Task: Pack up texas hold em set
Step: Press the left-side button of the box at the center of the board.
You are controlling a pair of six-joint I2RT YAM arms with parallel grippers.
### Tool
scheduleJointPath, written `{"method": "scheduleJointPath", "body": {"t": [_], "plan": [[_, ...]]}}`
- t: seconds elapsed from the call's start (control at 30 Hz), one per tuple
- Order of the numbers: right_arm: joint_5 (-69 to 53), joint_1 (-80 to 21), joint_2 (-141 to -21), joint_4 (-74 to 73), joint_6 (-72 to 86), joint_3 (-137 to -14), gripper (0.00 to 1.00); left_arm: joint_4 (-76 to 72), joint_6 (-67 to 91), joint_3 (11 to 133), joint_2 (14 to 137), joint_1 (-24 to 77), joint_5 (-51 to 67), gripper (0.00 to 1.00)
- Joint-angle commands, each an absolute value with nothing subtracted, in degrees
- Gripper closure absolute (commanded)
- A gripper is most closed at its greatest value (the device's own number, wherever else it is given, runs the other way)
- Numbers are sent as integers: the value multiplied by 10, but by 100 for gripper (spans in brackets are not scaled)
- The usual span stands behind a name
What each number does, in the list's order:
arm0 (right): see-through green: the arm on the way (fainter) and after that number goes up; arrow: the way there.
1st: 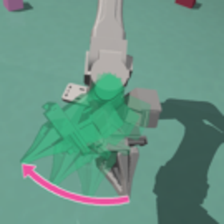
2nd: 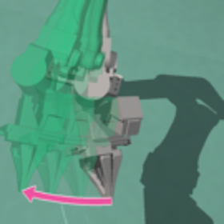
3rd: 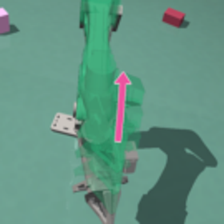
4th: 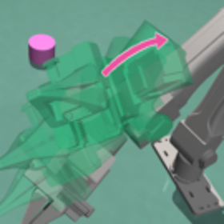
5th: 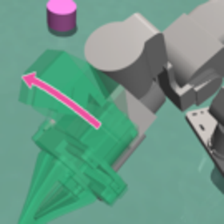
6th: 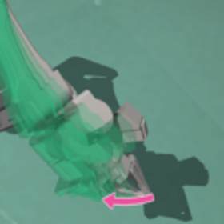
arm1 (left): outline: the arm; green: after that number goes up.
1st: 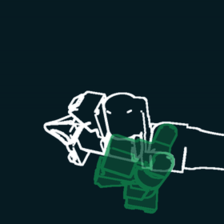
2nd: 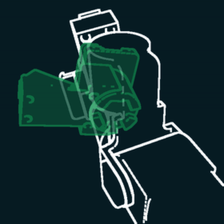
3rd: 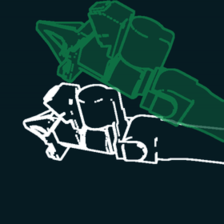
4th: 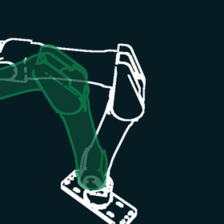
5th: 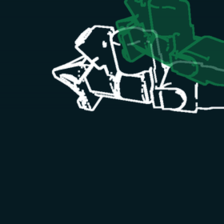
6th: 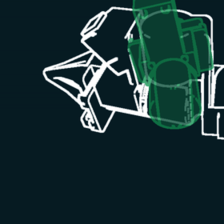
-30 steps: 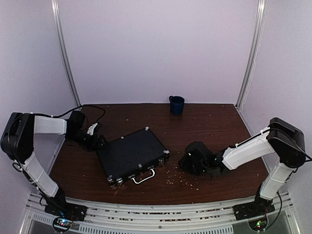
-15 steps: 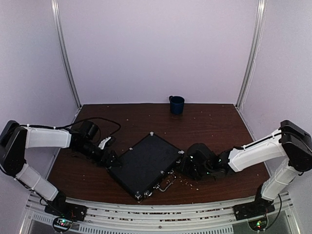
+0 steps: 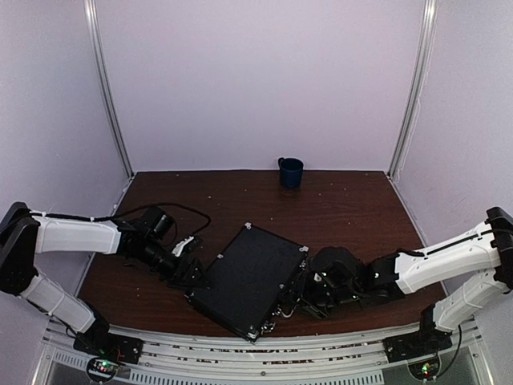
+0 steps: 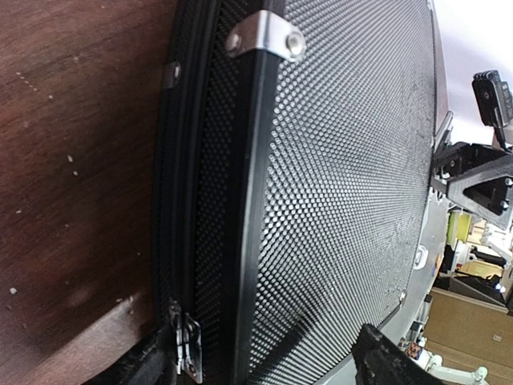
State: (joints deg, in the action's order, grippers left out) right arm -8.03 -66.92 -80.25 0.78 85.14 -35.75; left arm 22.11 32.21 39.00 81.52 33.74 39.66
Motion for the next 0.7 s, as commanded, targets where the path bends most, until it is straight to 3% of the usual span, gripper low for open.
{"method": "scheduleJointPath", "body": {"t": [0.0,0.27,0.5,0.67], "plan": [[-102,-683,-816,23,869,-383,41,193,318,405,826,351,424,23],[-127,-720,-855,0,856,-409,51,218,299,410,831,354,416,23],[-162,-752,-867,-23,833,-417,69,223,290,413,837,355,414,23],[-175,-762,-859,-47,837,-394,77,228,287,415,840,354,410,23]]}}
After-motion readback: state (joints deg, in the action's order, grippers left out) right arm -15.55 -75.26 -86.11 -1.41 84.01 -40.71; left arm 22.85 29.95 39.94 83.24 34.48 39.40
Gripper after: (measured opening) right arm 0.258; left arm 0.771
